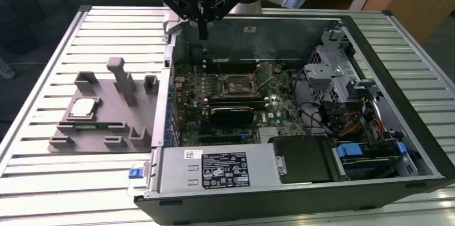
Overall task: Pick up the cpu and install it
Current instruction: 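Reach for the cpu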
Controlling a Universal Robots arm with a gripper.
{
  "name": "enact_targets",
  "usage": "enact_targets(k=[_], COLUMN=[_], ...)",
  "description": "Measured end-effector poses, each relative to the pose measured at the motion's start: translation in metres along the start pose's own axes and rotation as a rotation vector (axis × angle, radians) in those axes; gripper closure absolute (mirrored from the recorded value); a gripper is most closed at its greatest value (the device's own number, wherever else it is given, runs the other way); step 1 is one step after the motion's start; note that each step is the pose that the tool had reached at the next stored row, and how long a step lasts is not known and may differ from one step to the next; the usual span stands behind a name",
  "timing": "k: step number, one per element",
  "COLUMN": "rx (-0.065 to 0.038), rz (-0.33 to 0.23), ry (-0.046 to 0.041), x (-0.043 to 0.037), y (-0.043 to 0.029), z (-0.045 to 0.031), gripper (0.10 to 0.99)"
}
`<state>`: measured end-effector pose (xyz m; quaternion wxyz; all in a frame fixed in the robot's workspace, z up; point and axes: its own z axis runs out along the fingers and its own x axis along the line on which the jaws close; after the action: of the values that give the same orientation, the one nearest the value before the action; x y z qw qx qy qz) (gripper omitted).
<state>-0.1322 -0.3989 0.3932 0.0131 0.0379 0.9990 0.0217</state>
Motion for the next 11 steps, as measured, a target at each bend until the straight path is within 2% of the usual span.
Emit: enact_targets(k=[11], rx=[0.000], rz=[0.000], ry=[0.0000], x=[0.0143], y=[-0.0011], z=[-0.0004], gripper=[0.980])
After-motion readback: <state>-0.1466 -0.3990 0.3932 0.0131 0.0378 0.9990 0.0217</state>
